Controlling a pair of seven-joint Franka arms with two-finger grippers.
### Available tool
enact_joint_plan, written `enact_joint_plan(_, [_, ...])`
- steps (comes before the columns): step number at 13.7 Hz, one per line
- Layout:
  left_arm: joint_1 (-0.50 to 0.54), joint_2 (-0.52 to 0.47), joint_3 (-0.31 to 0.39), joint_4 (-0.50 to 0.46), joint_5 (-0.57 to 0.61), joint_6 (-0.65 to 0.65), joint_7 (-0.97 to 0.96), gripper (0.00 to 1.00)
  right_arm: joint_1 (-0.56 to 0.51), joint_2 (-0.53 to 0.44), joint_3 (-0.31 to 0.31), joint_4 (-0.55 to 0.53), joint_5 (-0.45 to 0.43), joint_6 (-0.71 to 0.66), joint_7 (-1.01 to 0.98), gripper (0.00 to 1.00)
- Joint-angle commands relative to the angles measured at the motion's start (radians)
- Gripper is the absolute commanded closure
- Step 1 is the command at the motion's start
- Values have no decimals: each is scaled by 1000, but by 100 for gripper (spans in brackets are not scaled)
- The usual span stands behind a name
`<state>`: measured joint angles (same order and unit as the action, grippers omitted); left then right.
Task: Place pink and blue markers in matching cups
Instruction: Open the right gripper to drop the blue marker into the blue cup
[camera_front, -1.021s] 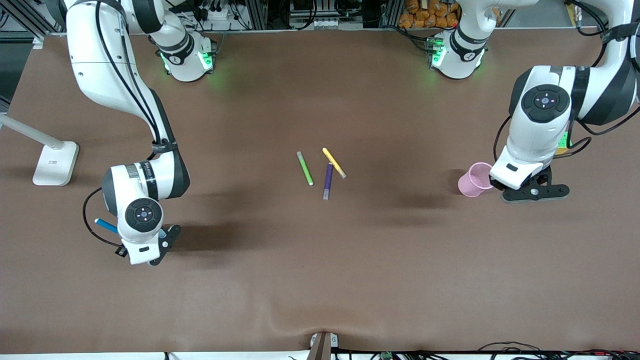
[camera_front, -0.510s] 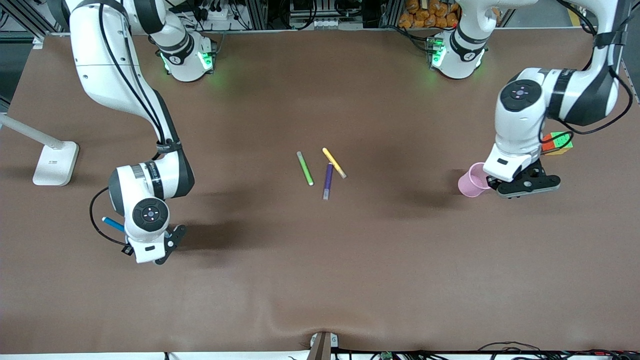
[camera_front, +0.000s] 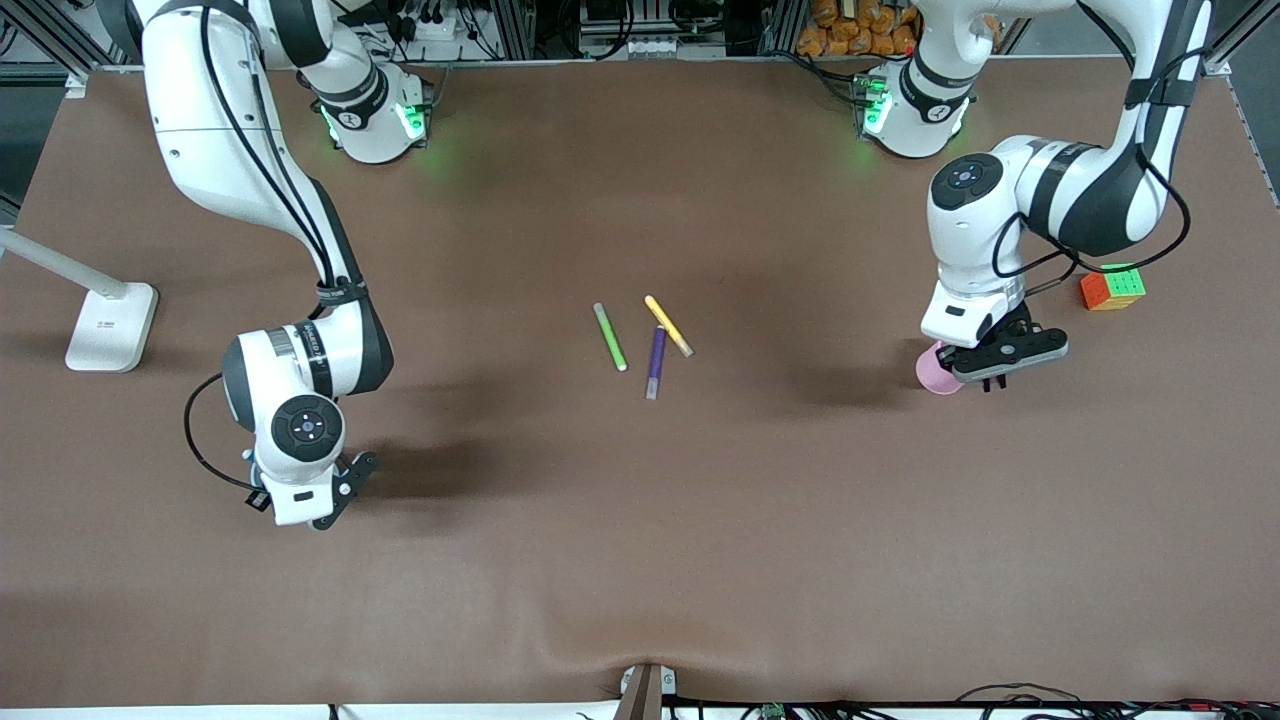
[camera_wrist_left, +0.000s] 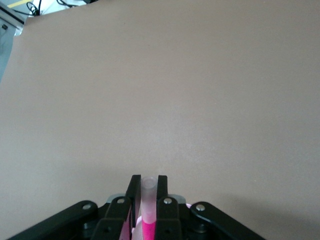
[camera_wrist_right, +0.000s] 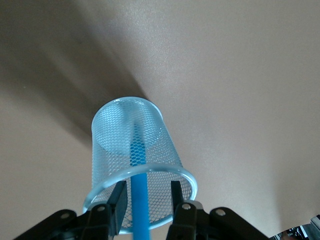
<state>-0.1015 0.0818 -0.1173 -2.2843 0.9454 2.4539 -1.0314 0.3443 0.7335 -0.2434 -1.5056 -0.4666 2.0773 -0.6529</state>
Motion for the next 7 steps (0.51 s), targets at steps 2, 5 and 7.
enact_joint_plan(2, [16, -5, -2, -21, 147, 17, -113, 100, 2, -5, 1, -1, -3, -3, 16, 54])
enact_joint_plan(5, [5, 24, -5, -21, 148, 16, -179, 100, 2, -22, -1, -1, -3, -26, 7, 51])
enact_joint_plan(7, [3, 44, -5, -15, 164, 22, -191, 100, 7, -45, 1, 1, 0, -68, 6, 48])
